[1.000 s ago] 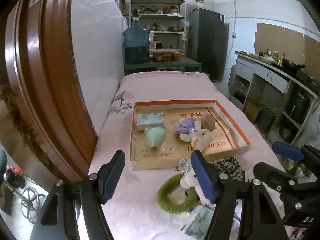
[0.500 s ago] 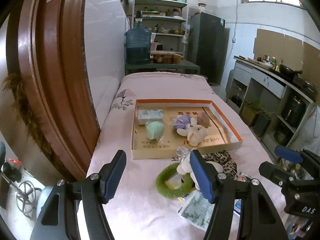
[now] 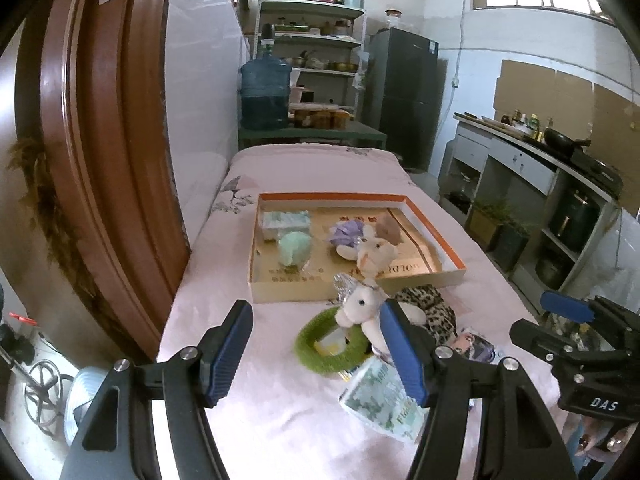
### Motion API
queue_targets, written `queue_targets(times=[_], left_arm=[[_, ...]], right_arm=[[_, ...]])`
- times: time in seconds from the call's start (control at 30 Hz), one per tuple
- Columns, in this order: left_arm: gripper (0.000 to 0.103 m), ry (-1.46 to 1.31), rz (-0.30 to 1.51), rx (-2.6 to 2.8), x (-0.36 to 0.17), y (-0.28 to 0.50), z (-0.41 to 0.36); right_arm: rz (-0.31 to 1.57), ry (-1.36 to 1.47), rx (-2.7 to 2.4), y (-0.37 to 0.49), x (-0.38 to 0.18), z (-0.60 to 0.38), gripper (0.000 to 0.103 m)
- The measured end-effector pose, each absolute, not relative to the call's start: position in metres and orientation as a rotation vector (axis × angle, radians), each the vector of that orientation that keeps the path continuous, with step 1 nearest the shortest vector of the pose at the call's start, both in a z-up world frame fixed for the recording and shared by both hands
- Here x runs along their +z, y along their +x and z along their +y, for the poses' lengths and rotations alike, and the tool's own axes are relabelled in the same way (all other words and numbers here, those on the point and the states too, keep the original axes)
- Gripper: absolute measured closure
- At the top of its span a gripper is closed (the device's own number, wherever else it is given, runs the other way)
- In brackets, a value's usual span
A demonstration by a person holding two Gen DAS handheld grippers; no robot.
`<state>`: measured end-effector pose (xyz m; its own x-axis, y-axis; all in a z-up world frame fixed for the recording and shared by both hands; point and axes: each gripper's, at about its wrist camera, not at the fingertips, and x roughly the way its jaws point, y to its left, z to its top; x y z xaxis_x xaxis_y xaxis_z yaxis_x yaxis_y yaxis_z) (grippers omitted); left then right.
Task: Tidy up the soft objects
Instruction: 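Grasp the green-patterned wipes pack with the left tool while the right grasps the blue car-print wipes pack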
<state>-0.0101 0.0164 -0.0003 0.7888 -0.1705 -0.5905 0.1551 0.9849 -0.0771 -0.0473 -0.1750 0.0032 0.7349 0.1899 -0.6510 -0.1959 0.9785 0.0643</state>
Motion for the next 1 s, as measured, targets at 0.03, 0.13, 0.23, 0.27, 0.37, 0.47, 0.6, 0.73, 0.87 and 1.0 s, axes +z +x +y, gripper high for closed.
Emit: queue_targets(times=[0.03, 0.13, 0.23, 0.27, 0.37, 0.47, 0.6, 0.73, 0.87, 1.0], left_arm=[[0.037, -0.027, 0.641, -0.179, -0.003, -0.011, 0.016], [0.037, -0.036, 0.651, -0.194, -0.011, -0.013, 0.013], [0.037, -0.039, 0.661, -0.207, -0.020, -0.016, 0.011], [0.037, -0.038, 0.665, -0.211, -0.024, -0.016, 0.010], [0.037, -0.041, 0.685, -0.224, -0.033, -0.016, 0.009], [0.037, -0.042, 0.703, -0.237, -0.043, -0.015, 0.007], [0.038, -0.050, 0.737, -0.263, -0.056, -0.014, 0.004], [0.039, -0.049, 0.773, -0.291, -0.070, -0.013, 0.000], [0.039, -0.063, 0.805, -0.306, -0.081, -0.009, 0.000], [0.039, -0.088, 0.842, -0.316, -0.094, -0.002, 0.000]], right_arm=[[0.720, -0.008, 0.212, -0.048, -0.001, -0.175, 0.028], [0.736, -0.006, 0.206, -0.048, -0.012, -0.177, 0.028], [0.759, -0.003, 0.192, -0.046, -0.026, -0.178, 0.028], [0.766, 0.000, 0.191, -0.046, -0.030, -0.179, 0.028], [0.795, 0.019, 0.192, -0.042, -0.043, -0.182, 0.028], [0.816, 0.042, 0.199, -0.038, -0.049, -0.184, 0.028], [0.835, 0.063, 0.208, -0.033, -0.057, -0.187, 0.026], [0.850, 0.070, 0.209, -0.029, -0.062, -0.188, 0.026], [0.860, 0.080, 0.202, -0.026, -0.067, -0.191, 0.026], [0.866, 0.082, 0.201, -0.023, -0.070, -0.193, 0.026]])
